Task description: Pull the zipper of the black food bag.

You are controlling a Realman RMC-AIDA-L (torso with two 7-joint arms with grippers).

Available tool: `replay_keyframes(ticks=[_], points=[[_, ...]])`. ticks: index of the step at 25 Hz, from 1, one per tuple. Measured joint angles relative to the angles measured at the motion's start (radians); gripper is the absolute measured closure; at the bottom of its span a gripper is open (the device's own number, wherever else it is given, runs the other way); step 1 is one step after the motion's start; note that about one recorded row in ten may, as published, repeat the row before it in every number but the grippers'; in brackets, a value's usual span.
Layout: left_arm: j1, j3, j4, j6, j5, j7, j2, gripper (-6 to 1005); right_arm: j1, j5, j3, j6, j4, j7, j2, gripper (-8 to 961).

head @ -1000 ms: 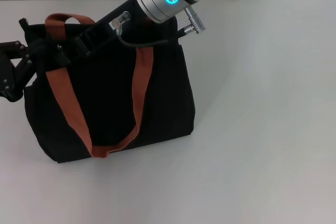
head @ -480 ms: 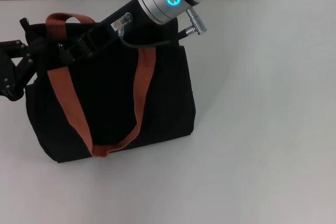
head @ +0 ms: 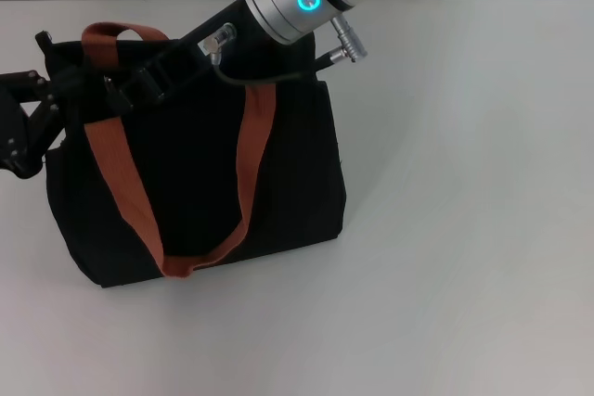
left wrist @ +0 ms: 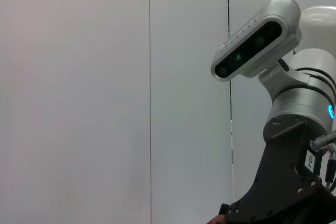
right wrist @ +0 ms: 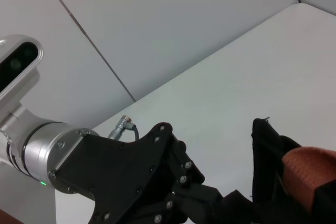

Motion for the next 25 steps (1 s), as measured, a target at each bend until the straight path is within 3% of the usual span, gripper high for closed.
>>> replay_keyframes(ticks=[12,15,20,25], points=[[-0.006,-0.007,0.000,0.015,0.000,0.000,-0.003,981,-0.004,0.011,-0.001,-0.004,-0.003,-0.022,0.000,797],[-0.005,-0.011,0.000,0.015,0.000,0.000,-0.002,981,-0.005,0.014,-0.001,-0.006,-0.003,-0.025,0.000,696],[-0.006,-0.011,0.000,0.015,0.000,0.000,-0.005,981,-0.004,0.014,-0.003,-0.004,-0.003,-0.026,0.000,639],[-0.011,-0.011,0.000,0.015,0.000,0.000,-0.007,981,0.000,0.020,-0.025,0.001,-0.004,-0.027,0.000,648]])
